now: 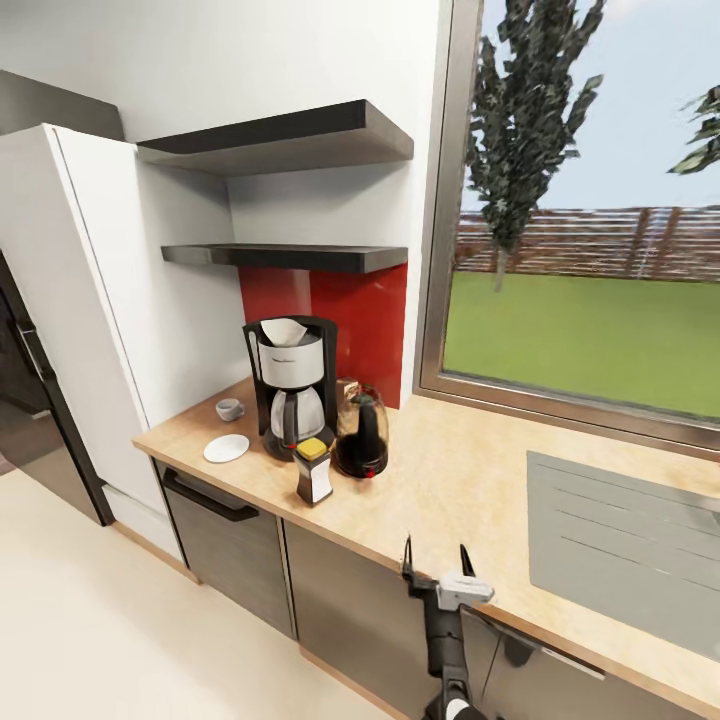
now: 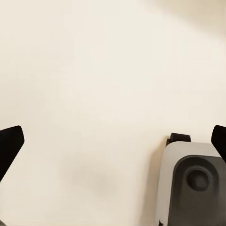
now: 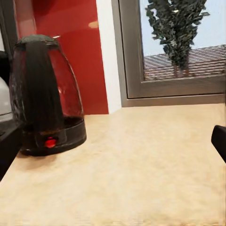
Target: Set up a coffee station on the kitchen countertop: keep the coffee maker on the countertop, move the bottle of coffee from the kitchen shelf to the counter next to the coffee maker, place a paper coffee filter on top of the coffee maker, put the saucer next to the coffee maker with the coffee cup on the saucer, and place the electric kettle next to the coffee maker.
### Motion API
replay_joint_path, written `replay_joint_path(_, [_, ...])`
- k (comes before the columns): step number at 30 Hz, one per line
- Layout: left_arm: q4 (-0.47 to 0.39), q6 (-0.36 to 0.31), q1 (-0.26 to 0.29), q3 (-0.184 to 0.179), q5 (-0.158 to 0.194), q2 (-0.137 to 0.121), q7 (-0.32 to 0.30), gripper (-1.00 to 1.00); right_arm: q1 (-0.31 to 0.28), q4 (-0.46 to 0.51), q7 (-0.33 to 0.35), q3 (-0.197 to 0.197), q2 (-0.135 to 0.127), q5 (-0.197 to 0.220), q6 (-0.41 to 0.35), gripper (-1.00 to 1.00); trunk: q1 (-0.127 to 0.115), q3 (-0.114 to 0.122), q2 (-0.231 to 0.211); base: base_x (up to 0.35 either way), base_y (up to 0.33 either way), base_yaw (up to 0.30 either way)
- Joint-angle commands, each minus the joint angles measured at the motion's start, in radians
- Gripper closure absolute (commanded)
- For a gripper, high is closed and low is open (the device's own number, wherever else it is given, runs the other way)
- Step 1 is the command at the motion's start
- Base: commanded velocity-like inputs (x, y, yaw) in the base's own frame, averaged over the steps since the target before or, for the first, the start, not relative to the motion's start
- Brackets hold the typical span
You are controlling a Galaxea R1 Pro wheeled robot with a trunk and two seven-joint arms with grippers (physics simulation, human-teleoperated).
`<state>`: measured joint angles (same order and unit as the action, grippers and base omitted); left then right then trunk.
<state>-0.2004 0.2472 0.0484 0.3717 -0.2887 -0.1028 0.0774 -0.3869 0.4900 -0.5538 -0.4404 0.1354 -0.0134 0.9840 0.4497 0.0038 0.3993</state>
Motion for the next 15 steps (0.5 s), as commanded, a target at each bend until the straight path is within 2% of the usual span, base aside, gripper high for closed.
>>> replay_joint_path(1, [0.002,0.004,0.001,0.005,-0.011,-0.001,0.004,-1.00,-0.001,-0.026,-0.011,-0.006,0.000,-0.002,0.013,-1.00,0.000,0.000,0.001,0.000,0.000,0.000])
replay_joint_path(9, [0.002,0.004,0.001,0.004,-0.010,0.001,0.004,-1.00,0.000,-0.115,-0.015,-0.005,0.000,0.003,0.035,-1.00,0.000,0.000,0.001,0.000,0.000,0.000])
replay_joint_path(15, [0.002,0.004,0.001,0.002,-0.012,0.002,0.004,-1.00,0.000,-0.207,-0.015,-0.006,0.024,0.004,0.037,-1.00,0.000,0.000,0.001,0.000,0.000,0.000])
